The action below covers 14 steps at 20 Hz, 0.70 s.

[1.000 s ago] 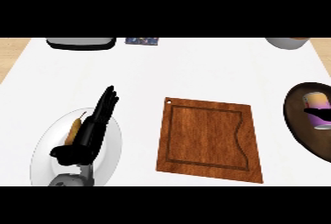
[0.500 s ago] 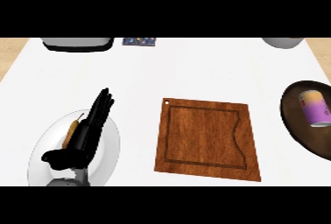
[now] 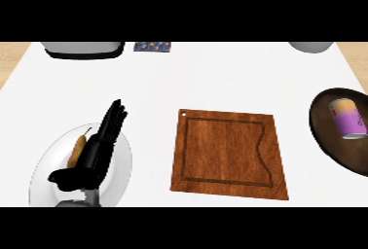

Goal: Pick the can from the cutting board and place it in the pan

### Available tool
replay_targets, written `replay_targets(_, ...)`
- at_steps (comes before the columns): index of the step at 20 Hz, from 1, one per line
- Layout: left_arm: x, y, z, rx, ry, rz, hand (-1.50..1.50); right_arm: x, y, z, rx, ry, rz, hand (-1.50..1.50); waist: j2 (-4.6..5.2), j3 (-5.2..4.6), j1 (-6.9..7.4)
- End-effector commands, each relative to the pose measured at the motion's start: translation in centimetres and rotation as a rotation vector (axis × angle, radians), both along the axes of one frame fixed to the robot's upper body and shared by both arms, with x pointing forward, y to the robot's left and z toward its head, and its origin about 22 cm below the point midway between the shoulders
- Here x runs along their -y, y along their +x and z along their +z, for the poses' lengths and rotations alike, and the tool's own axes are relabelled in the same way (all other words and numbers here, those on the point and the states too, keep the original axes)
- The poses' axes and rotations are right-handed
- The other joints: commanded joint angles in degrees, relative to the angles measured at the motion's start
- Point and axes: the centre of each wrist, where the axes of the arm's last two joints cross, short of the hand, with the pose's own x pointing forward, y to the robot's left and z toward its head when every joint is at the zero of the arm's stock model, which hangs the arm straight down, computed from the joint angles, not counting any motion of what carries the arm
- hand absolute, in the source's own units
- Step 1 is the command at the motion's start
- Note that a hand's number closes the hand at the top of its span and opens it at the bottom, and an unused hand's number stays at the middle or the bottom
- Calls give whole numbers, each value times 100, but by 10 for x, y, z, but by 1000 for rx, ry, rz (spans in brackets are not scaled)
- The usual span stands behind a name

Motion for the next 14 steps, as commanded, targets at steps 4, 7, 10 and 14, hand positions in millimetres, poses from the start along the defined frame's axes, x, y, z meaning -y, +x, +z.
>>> replay_targets(4,-2,6,-5,-8,-12,-8,0,10,-24,0,114,90,185,-150,1,-6,-35)
replay_targets(7,7,3,1,11,2,-3,0,15,-38,-2,109,79,174,-150,-12,-2,-31)
replay_targets(10,-16,4,6,1,14,7,0,15,-50,-9,88,65,189,-150,-30,-9,-46)
replay_targets(14,5,14,0,8,2,-5,0,7,-51,-24,104,26,172,-150,0,-1,-53)
